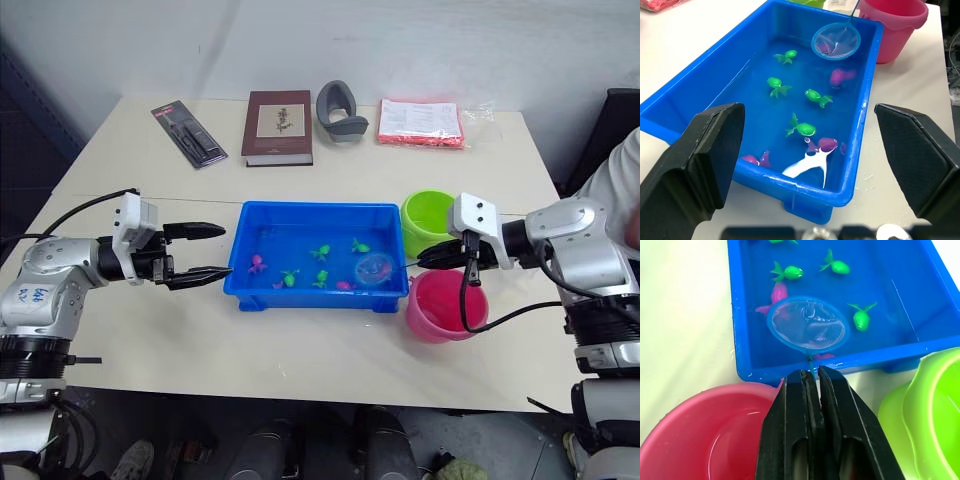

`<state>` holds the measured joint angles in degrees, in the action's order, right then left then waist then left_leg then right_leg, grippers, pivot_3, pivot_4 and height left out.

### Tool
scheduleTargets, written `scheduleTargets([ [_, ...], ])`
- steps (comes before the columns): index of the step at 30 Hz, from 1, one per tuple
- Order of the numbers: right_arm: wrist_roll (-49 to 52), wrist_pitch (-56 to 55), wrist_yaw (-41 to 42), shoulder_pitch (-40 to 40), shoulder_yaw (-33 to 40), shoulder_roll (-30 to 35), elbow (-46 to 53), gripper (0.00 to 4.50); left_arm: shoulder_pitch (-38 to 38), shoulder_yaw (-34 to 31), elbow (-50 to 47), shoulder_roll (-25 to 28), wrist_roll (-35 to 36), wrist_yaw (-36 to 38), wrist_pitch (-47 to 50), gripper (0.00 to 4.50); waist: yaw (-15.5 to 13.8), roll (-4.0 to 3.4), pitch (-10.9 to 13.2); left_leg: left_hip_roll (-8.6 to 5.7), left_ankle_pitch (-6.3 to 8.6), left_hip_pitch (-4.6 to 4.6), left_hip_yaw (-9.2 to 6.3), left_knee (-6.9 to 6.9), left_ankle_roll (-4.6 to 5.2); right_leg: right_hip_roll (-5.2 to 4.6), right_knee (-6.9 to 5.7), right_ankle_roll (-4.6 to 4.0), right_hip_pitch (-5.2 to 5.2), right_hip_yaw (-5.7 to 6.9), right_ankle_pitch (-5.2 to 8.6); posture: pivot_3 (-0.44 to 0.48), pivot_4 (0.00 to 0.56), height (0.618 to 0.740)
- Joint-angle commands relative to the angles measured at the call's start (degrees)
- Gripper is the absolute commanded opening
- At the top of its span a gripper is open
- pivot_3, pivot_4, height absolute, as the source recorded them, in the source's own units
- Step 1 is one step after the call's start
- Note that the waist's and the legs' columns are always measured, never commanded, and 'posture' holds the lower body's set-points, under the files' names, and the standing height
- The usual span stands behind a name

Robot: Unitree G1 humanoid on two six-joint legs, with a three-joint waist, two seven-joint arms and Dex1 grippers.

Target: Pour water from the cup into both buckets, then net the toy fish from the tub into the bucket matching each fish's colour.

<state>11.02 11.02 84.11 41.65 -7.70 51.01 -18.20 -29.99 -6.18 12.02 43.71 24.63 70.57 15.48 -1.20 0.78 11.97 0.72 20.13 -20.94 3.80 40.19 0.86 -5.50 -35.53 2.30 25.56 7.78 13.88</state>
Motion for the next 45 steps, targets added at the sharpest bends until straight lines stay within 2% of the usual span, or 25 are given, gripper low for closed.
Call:
scheduleTargets([
  [1,-0.68,-3.77,-0.94,-0.15,1.42,0.22,0.36,0.0,-1.16,-0.36,-0.4,0.2,-0.16,0.25,-1.05,4.46,0.01,0.0,0.0,0.0,0.0,0.0,0.0,0.0,0.0,0.0,0.0,0.0,0.0,0.0,0.0,0.0,0.15,0.74],
  [5,-5.1,-12.56,-3.51,0.6,-0.57,-0.4,0.15,0.0,-1.28,-0.22,-0.13,0.44,-0.37,0.5,-1.23,4.46,0.04,0.0,0.0,0.0,0.0,0.01,0.02,0.0,0.0,0.0,0.0,0.0,0.0,-0.01,0.0,0.0,0.15,0.74],
  [14,-13.91,-22.96,-5.16,2.94,-6.14,-0.54,2.25,0.0,-0.83,-0.17,-0.3,0.92,-0.49,0.63,-1.32,4.46,0.03,0.0,0.0,0.0,0.0,0.01,0.03,0.0,0.0,0.01,-0.01,0.0,0.0,-0.02,0.0,0.0,0.15,0.74],
  [19,-21.48,-32.49,-8.81,6.82,-9.72,-0.64,-1.02,0.0,-0.6,0.05,-0.35,1.14,-0.98,0.78,-1.64,4.46,0.02,0.0,0.0,-0.02,0.0,0.01,0.04,0.0,0.0,0.01,0.0,0.0,0.01,-0.04,0.0,0.0,0.15,0.74],
  [33,-17.09,-30.32,-2.71,5.94,-12.06,-5.46,2.1,0.0,-0.27,-0.38,-0.54,1.26,-0.87,0.37,-1.65,4.46,0.46,0.0,0.0,0.01,-0.01,0.03,0.03,0.0,-0.01,0.02,-0.03,0.0,0.01,-0.03,0.0,0.0,0.15,0.74],
  [45,-10.9,-19.46,-3.79,3.93,-9.64,-9.26,1.44,0.0,0.18,-0.76,-0.83,1.43,-0.79,-0.03,-1.54,4.46,1.2,0.0,0.0,0.02,-0.01,0.04,0.03,0.0,-0.02,0.01,-0.05,0.0,0.0,-0.04,0.0,0.0,0.15,0.74],
])
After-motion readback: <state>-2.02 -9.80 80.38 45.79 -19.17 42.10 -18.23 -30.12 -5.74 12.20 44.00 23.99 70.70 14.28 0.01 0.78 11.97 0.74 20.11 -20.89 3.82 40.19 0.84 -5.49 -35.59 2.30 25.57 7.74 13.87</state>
